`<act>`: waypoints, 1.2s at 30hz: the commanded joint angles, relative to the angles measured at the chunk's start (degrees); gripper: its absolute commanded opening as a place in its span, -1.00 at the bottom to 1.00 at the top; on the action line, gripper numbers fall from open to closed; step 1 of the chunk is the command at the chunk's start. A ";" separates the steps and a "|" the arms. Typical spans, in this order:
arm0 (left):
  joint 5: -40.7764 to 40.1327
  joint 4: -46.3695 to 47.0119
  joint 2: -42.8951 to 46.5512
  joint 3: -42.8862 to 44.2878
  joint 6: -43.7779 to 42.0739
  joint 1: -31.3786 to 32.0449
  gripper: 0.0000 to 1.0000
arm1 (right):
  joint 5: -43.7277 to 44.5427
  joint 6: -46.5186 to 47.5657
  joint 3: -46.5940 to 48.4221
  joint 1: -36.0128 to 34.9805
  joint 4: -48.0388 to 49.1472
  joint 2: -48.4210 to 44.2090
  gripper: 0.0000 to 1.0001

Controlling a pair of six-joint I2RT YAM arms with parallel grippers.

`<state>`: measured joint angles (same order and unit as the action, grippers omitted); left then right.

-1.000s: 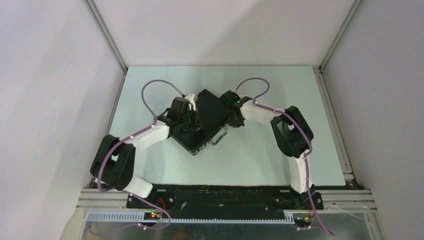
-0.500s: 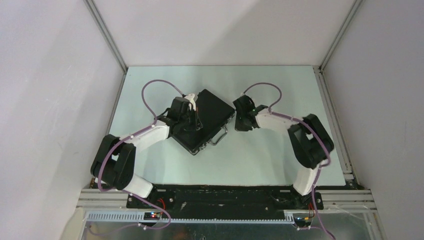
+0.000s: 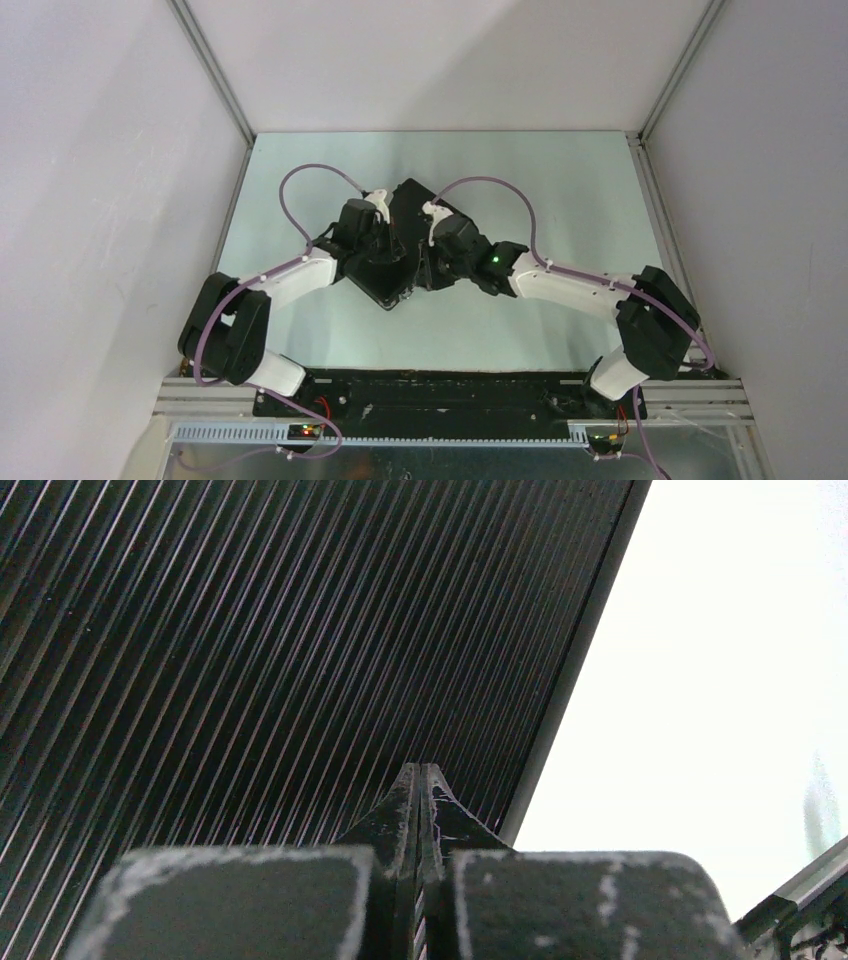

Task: Pack up texas hold em set

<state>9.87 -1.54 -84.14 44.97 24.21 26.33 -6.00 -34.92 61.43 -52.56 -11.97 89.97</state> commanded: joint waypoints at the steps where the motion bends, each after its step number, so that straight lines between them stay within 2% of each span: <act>1: 1.78 -3.48 -0.34 -1.85 0.36 0.22 -1.00 | -0.58 -1.45 -0.63 -0.74 5.37 3.61 -1.00; 5: 1.67 -3.62 0.29 -2.18 0.31 0.22 -1.00 | -5.27 -5.57 -5.44 -0.98 13.60 9.77 -1.00; 11: 1.85 -3.29 -0.07 -2.39 0.30 0.22 -1.00 | -4.56 -7.69 -6.41 -1.47 16.33 17.77 -1.00; 15: 1.46 -3.52 -0.08 -2.43 0.03 0.22 -1.00 | -1.94 -6.75 -6.41 -1.31 14.72 16.24 -1.00; 23: 1.29 -3.61 -0.06 -2.09 -0.09 0.22 -1.00 | 2.00 -2.96 -7.37 -1.56 12.20 6.23 -1.00; 29: 1.03 -3.53 0.43 -2.24 -0.24 0.21 -1.00 | 4.40 -3.58 -7.45 -2.82 6.48 4.14 -1.00; 34: 1.06 -3.53 0.27 -2.12 -0.32 0.22 -1.00 | 4.16 -4.45 -7.39 -3.77 10.61 6.11 -1.00; 36: 0.99 -3.63 0.24 -2.16 -0.38 0.22 -1.00 | 5.22 -4.88 -7.39 -3.97 15.19 9.36 -1.00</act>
<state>10.26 -0.54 -83.92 44.34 24.14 26.22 -3.33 -39.46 53.60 -55.88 -3.29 95.79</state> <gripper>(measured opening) 0.002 0.004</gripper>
